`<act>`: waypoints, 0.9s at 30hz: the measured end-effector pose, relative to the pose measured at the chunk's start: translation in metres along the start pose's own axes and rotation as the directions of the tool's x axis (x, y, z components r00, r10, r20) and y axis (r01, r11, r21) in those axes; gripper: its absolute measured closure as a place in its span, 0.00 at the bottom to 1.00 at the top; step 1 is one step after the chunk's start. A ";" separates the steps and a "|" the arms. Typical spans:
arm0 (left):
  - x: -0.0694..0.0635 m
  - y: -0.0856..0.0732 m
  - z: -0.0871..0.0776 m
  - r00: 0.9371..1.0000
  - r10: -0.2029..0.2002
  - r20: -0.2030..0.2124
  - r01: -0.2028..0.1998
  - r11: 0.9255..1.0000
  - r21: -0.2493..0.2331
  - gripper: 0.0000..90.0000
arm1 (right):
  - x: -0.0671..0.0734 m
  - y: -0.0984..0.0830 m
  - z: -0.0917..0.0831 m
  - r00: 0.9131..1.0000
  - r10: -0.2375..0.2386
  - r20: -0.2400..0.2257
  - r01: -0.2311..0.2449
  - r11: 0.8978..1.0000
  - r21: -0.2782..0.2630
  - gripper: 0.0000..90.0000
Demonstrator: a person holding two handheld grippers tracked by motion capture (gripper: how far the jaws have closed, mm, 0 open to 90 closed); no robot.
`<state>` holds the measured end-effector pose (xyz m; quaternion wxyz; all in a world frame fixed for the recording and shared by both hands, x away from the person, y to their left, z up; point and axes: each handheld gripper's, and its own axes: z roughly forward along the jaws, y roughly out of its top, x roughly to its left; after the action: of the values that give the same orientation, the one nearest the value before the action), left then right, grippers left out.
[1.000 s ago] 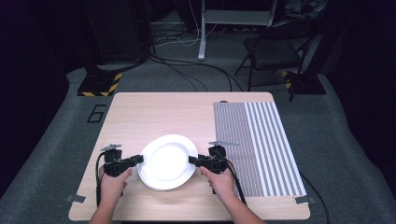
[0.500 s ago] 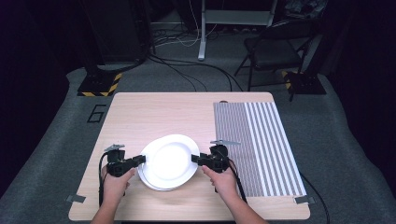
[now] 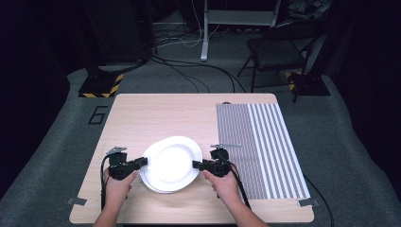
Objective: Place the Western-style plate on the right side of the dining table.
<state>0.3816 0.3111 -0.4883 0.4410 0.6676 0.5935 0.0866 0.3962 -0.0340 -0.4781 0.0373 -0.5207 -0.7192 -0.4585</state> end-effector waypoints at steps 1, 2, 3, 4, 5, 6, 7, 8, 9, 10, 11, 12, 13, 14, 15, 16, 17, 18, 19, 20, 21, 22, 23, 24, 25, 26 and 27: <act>0.000 0.000 0.000 1.000 0.002 -0.001 -0.002 1.000 -0.002 0.84 | 0.000 0.000 0.000 1.000 0.005 0.001 -0.005 1.000 0.000 0.72; 0.000 0.000 0.000 1.000 0.001 0.000 -0.001 1.000 -0.002 0.84 | 0.000 0.000 0.000 1.000 0.005 0.001 -0.005 1.000 0.000 0.72; 0.000 0.000 0.000 1.000 0.000 0.002 0.000 1.000 -0.004 0.84 | 0.000 0.000 0.000 1.000 0.005 0.002 -0.005 1.000 -0.001 0.72; 0.001 0.000 0.000 1.000 0.000 0.004 0.000 1.000 -0.005 0.84 | 0.000 0.000 0.000 1.000 0.004 0.004 -0.004 1.000 -0.001 0.72; 0.001 -0.001 0.000 1.000 -0.003 0.004 0.003 1.000 -0.006 0.84 | 0.001 0.000 0.001 1.000 0.003 0.009 -0.003 1.000 -0.004 0.72; 0.001 -0.001 0.000 1.000 -0.004 0.005 0.004 1.000 -0.007 0.84 | 0.001 0.000 0.002 1.000 0.002 0.010 -0.002 1.000 -0.004 0.72; 0.001 -0.001 0.000 1.000 -0.004 0.005 0.004 1.000 -0.008 0.84 | 0.000 0.000 0.002 1.000 0.001 0.012 -0.001 1.000 -0.003 0.73; 0.001 -0.001 0.000 1.000 -0.002 0.004 0.002 1.000 -0.008 0.84 | 0.000 0.001 0.002 1.000 0.001 0.006 -0.001 1.000 0.001 0.73; 0.001 -0.001 0.000 1.000 0.000 0.001 0.000 1.000 -0.011 0.84 | -0.001 0.001 0.002 1.000 0.004 -0.002 -0.004 1.000 0.003 0.74; 0.000 -0.002 0.000 1.000 0.010 0.000 -0.010 1.000 -0.015 0.84 | -0.002 0.001 0.001 1.000 0.011 -0.008 -0.011 1.000 0.006 0.74; -0.001 -0.002 0.000 1.000 0.003 -0.004 -0.003 1.000 -0.016 0.84 | -0.003 0.001 0.001 1.000 0.012 -0.015 -0.012 1.000 0.005 0.74; -0.001 -0.002 0.000 1.000 0.006 -0.005 -0.006 1.000 -0.016 0.84 | -0.004 0.001 0.001 1.000 0.011 -0.020 -0.011 1.000 0.006 0.74; -0.001 -0.002 0.000 1.000 0.007 -0.006 -0.007 1.000 -0.018 0.84 | -0.004 0.001 0.001 1.000 0.008 -0.020 -0.008 1.000 0.006 0.75; -0.001 -0.002 0.000 1.000 0.007 -0.006 -0.007 1.000 -0.018 0.84 | -0.004 0.001 0.001 1.000 0.007 -0.018 -0.007 1.000 0.000 0.75; -0.001 -0.003 0.001 1.000 0.008 0.001 -0.008 1.000 -0.019 0.84 | -0.004 0.002 0.000 1.000 0.005 -0.023 -0.005 1.000 -0.005 0.76; 0.000 -0.003 0.002 1.000 0.008 0.006 -0.008 1.000 -0.020 0.84 | -0.004 0.002 -0.001 1.000 0.002 -0.018 -0.002 1.000 -0.011 0.77; -0.001 -0.003 0.002 1.000 0.005 0.013 -0.005 1.000 -0.018 0.84 | -0.004 0.002 -0.002 1.000 -0.005 -0.022 0.005 1.000 -0.019 0.77; -0.001 -0.004 0.003 1.000 0.003 0.018 -0.003 1.000 -0.013 0.84 | -0.004 0.003 -0.003 1.000 -0.008 -0.016 0.008 1.000 -0.025 0.78; -0.001 -0.004 0.003 1.000 0.003 0.018 -0.003 1.000 -0.013 0.84 | -0.005 0.003 -0.005 1.000 -0.006 -0.024 0.005 1.000 -0.031 0.78; -0.003 -0.004 0.005 1.000 0.006 0.024 -0.006 1.000 -0.015 0.84 | -0.005 0.004 -0.006 1.000 -0.009 -0.024 0.008 0.999 -0.032 0.79; -0.003 -0.004 0.005 1.000 0.006 0.024 -0.006 1.000 -0.015 0.84 | -0.005 0.004 -0.006 1.000 -0.009 -0.024 0.008 0.999 -0.032 0.79; -0.003 -0.004 0.006 1.000 0.011 0.026 -0.011 1.000 -0.010 0.84 | -0.005 0.005 -0.007 1.000 -0.014 -0.021 0.014 0.999 -0.035 0.79; -0.005 -0.005 0.007 0.999 0.020 0.028 -0.020 1.000 -0.006 0.84 | -0.006 0.006 -0.010 1.000 -0.013 -0.019 0.012 0.999 -0.041 0.80; -0.005 -0.005 0.008 0.999 0.022 0.030 -0.022 1.000 -0.005 0.84 | -0.006 0.007 -0.011 1.000 -0.011 -0.016 0.010 0.999 -0.041 0.80; -0.006 -0.005 0.009 0.999 0.021 0.030 -0.021 1.000 -0.005 0.84 | -0.007 0.008 -0.012 1.000 -0.007 -0.022 0.006 0.999 -0.044 0.81; -0.006 -0.005 0.009 0.999 0.022 0.033 -0.022 1.000 0.004 0.84 | -0.008 0.008 -0.013 1.000 0.005 -0.031 -0.006 0.999 -0.042 0.81; -0.007 -0.005 0.010 0.999 0.027 0.034 -0.026 1.000 -0.006 0.84 | -0.008 0.009 -0.014 0.999 0.016 -0.039 -0.017 0.999 -0.041 0.82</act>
<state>0.3824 0.3001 -0.4953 0.4516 0.6756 0.5768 0.0827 0.4012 -0.0492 -0.4688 0.0441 -0.5184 -0.7043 -0.4830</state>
